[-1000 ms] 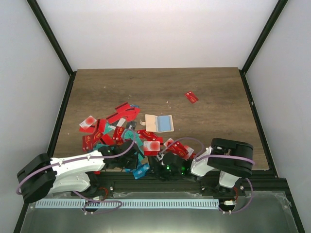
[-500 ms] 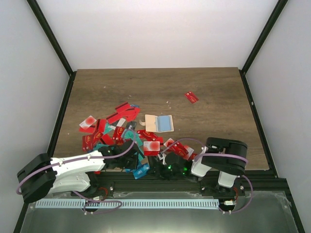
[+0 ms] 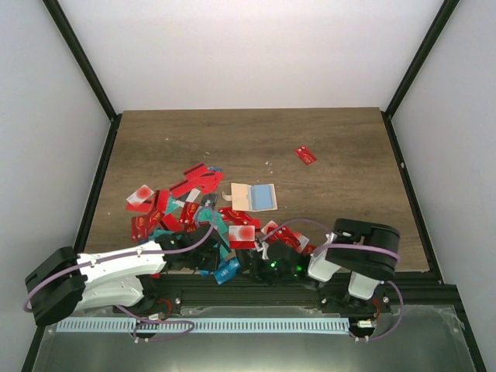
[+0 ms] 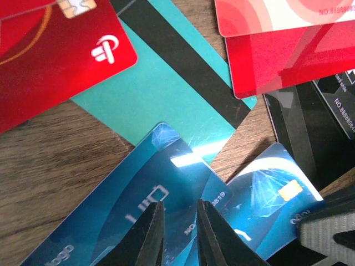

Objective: Put the credit cards into the card holder

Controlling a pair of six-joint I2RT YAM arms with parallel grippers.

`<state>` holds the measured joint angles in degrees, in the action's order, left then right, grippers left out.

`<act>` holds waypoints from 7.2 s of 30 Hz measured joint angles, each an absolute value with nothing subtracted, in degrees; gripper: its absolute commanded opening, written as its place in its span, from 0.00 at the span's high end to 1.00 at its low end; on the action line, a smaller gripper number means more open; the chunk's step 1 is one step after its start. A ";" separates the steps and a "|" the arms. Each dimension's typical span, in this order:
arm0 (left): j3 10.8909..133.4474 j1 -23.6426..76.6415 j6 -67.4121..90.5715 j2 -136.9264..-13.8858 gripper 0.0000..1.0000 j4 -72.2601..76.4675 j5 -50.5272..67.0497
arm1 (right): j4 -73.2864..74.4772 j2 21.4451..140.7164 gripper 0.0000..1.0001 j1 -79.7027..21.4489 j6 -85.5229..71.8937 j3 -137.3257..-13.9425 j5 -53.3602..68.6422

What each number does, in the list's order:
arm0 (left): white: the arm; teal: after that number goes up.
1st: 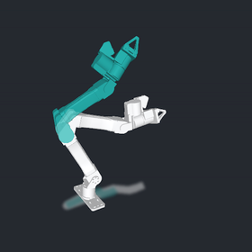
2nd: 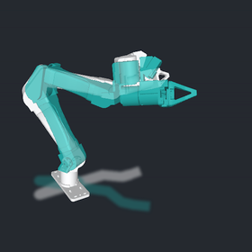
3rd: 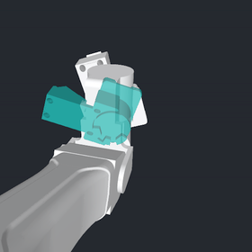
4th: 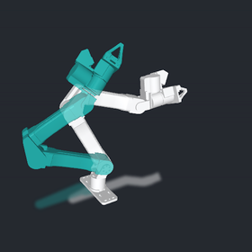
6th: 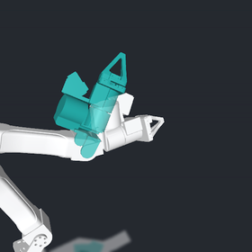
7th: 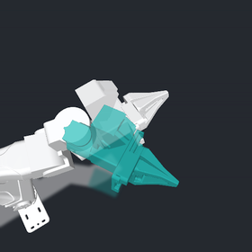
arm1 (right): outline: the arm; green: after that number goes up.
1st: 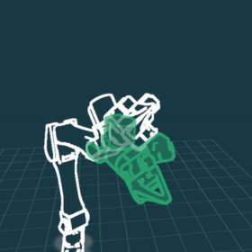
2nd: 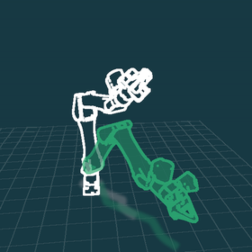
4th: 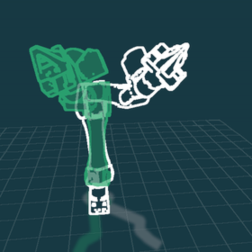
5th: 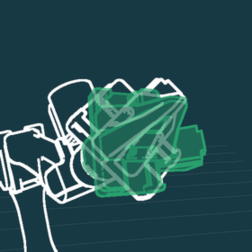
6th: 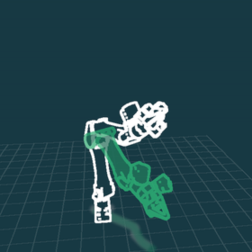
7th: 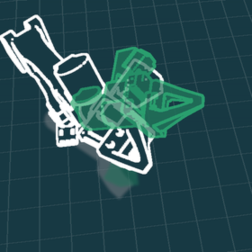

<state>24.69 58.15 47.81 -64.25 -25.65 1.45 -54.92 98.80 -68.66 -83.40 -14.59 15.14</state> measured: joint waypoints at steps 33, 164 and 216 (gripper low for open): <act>42.00 33.34 12.40 -64.58 0.51 -0.12 34.89 | 10.04 60.31 0.99 -34.68 -20.27 -38.50 38.72; 59.46 32.60 42.13 -105.80 0.96 -2.61 22.17 | 2.70 104.55 0.70 -19.20 -27.68 -52.03 32.05; 55.48 32.27 45.45 -110.28 0.96 12.43 25.61 | 0.97 105.19 0.86 -19.07 -30.76 -51.20 32.99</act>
<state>55.48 32.27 45.45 -110.28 12.43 25.61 0.97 105.19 -19.07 -30.76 -51.20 32.99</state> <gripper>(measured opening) 0.041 0.158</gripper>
